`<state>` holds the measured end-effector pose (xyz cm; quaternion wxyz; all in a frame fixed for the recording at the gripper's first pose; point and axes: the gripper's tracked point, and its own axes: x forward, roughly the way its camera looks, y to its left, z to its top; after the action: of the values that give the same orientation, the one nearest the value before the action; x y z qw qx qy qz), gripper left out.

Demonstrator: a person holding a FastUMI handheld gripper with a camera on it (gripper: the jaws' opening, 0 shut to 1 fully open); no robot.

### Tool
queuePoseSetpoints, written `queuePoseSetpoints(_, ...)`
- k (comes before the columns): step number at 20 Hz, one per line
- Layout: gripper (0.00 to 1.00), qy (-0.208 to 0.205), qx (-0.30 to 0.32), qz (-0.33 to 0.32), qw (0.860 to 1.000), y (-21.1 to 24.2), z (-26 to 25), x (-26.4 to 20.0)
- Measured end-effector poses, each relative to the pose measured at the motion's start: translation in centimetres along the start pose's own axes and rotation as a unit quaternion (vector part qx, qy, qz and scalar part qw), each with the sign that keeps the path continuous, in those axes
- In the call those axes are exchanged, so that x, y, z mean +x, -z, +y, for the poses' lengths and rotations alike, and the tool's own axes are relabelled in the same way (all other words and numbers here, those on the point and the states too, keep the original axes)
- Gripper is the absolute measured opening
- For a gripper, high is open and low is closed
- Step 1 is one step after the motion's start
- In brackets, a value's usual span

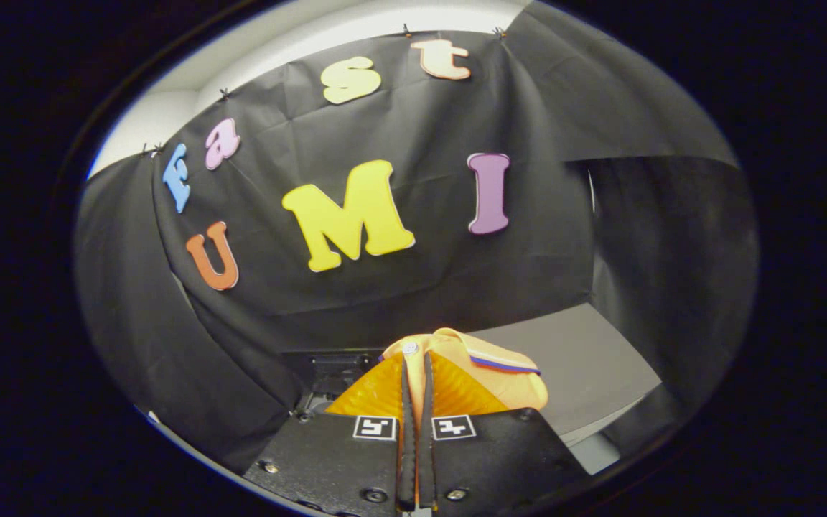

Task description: Put the clothes into the washing machine and then close the washing machine lid.

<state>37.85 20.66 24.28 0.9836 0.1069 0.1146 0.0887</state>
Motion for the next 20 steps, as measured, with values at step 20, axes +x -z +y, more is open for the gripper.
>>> queuePoseSetpoints(20, 0.05, -0.151, -0.025, 0.094, 0.984, 8.7, 20.5, 11.1)
